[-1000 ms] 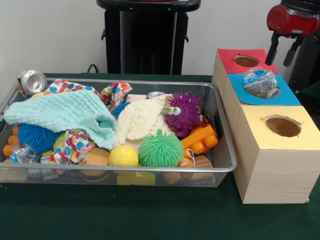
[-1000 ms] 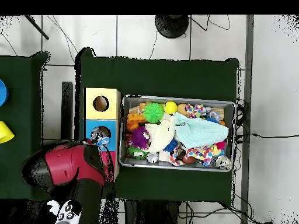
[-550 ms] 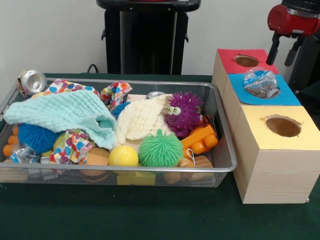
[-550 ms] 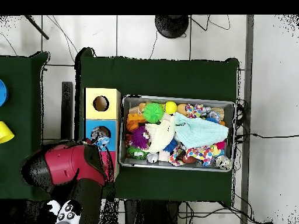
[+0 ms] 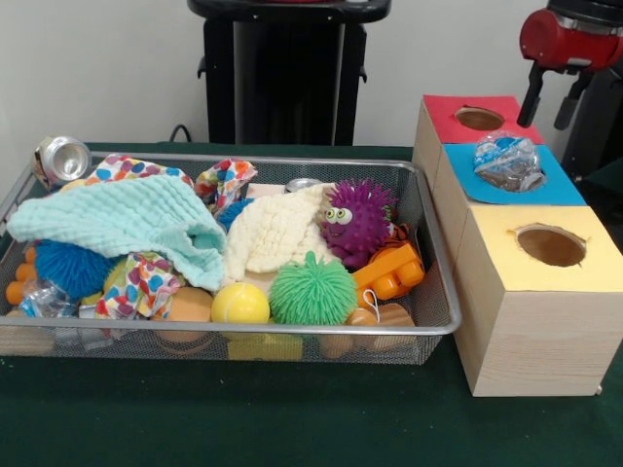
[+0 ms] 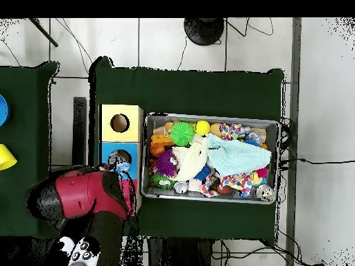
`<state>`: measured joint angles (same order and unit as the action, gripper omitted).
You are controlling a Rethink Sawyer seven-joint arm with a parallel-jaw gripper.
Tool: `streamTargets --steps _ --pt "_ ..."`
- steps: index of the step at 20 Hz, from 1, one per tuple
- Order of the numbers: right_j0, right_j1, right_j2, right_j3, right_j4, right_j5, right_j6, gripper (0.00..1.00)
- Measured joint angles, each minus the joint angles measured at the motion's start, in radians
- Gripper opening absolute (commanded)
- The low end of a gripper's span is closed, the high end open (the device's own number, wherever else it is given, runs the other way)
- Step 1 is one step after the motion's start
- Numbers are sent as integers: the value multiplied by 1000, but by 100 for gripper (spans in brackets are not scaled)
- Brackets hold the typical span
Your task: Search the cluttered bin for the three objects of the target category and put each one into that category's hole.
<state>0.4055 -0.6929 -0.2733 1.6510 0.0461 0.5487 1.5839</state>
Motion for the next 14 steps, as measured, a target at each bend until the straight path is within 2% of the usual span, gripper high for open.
streamTargets --steps 14 --pt "-91 -11 18 31 62 -47 0 100"
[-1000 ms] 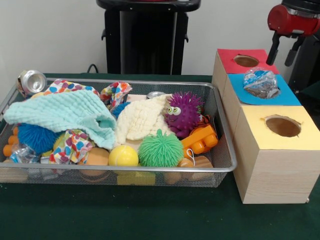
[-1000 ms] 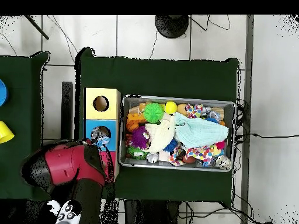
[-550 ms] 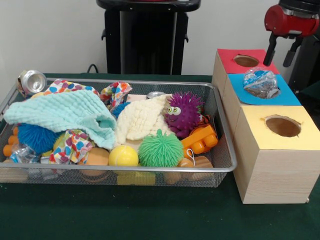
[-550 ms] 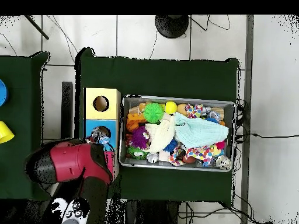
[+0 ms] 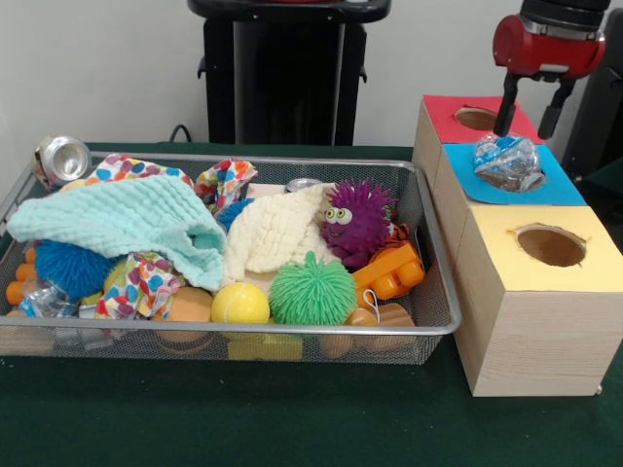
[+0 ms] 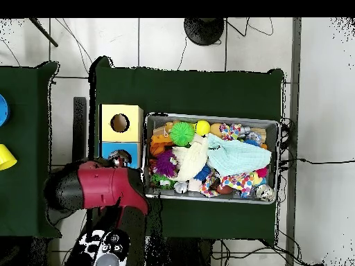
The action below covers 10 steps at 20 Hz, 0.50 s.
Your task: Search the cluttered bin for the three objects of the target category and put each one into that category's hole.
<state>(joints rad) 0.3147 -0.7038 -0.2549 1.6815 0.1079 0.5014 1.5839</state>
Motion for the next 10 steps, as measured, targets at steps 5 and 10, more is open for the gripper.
streamTargets --steps 5,10 --pt "-5 0 0 33 4 -2 0 0" --pt "-6 0 1 35 4 -2 0 0"
